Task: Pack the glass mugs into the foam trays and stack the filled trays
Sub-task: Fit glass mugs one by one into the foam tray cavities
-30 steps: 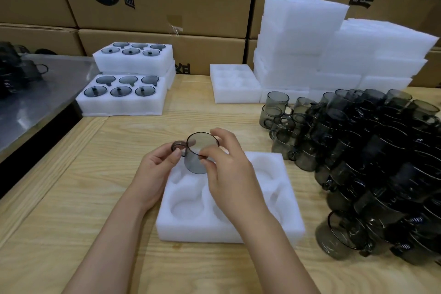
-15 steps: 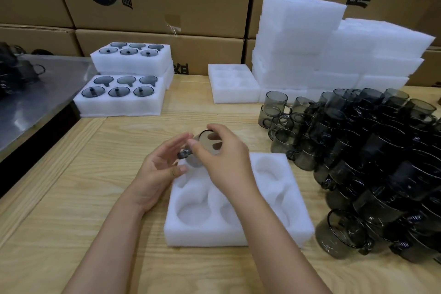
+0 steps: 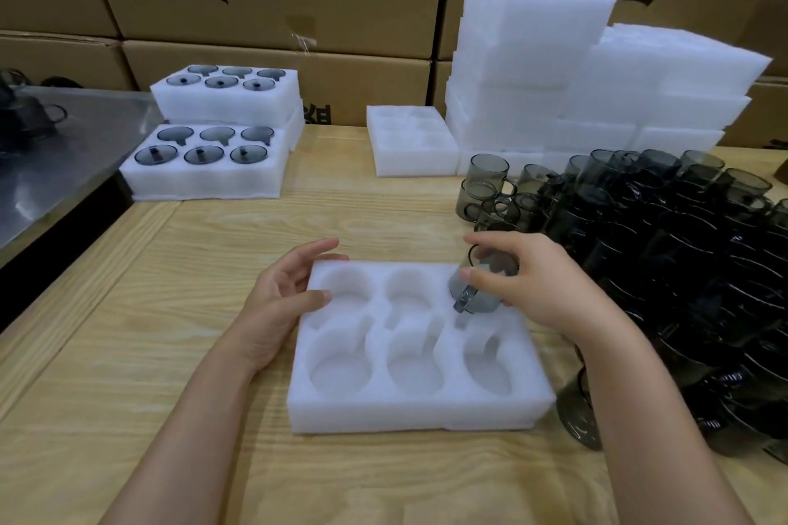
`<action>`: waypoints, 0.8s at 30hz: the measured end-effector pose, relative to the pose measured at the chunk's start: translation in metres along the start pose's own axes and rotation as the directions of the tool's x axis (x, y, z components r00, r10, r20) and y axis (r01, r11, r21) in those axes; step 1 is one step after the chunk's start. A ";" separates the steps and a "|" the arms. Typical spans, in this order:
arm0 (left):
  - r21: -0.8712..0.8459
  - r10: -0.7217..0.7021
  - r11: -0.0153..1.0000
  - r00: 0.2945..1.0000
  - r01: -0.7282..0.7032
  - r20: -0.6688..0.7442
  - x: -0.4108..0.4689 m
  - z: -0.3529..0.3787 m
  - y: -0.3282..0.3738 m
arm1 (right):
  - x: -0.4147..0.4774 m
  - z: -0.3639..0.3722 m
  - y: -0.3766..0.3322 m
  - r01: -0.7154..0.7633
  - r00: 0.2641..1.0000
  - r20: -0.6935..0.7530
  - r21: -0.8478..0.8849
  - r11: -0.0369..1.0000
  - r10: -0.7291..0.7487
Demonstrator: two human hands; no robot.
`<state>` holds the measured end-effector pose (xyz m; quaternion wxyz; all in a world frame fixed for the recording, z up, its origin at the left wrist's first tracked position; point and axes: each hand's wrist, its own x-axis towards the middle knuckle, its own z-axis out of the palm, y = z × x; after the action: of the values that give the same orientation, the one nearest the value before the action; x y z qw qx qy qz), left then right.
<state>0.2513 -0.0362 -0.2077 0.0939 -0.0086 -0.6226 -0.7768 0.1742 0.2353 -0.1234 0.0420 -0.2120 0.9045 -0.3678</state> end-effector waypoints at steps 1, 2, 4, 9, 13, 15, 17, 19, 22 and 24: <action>0.002 -0.001 1.000 1.000 0.001 0.002 0.000 0.000 0.000 | 0.000 0.001 0.001 0.013 1.000 0.004 -0.017 1.000 -0.013; 0.002 -0.003 1.000 1.000 0.003 0.004 0.000 -0.001 -0.001 | 0.001 0.001 0.002 0.025 1.000 0.016 -0.034 0.999 -0.025; 0.000 -0.008 1.000 1.000 0.008 0.006 0.000 -0.001 -0.001 | 0.001 0.002 0.002 0.043 0.997 0.064 -0.056 0.998 -0.039; -0.006 -0.017 1.000 1.000 0.017 0.006 0.000 -0.002 0.000 | 0.002 0.000 -0.001 0.105 0.982 0.177 -0.184 0.977 -0.072; -0.002 -0.023 1.000 1.000 0.023 -0.002 0.000 -0.001 -0.001 | 0.001 0.009 -0.004 0.132 0.972 0.223 -0.284 0.950 -0.068; -0.005 -0.028 1.000 1.000 0.028 -0.002 0.000 -0.001 0.000 | 0.001 0.011 -0.004 0.120 0.978 0.202 -0.309 0.944 -0.058; -0.001 -0.031 1.000 1.000 0.031 -0.002 0.000 0.000 0.001 | 0.005 0.014 -0.006 0.092 0.992 0.108 -0.286 0.954 -0.064; -0.004 -0.032 0.999 0.999 0.032 -0.010 0.000 0.000 0.001 | 0.012 0.023 -0.007 0.074 0.997 0.057 -0.321 0.944 -0.058; -0.010 -0.037 0.999 0.999 0.037 -0.016 -0.001 0.000 0.001 | 0.019 0.045 -0.003 0.031 0.986 0.161 -0.475 0.880 0.052; -0.017 -0.037 0.999 0.999 0.036 -0.019 -0.001 0.000 0.000 | 0.020 0.053 0.002 0.022 0.978 0.188 -0.520 0.854 0.089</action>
<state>0.2520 -0.0357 -0.2077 0.0857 0.0094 -0.6155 -0.7834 0.1672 0.1943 -0.1614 0.0828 -0.2365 0.9643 -0.0857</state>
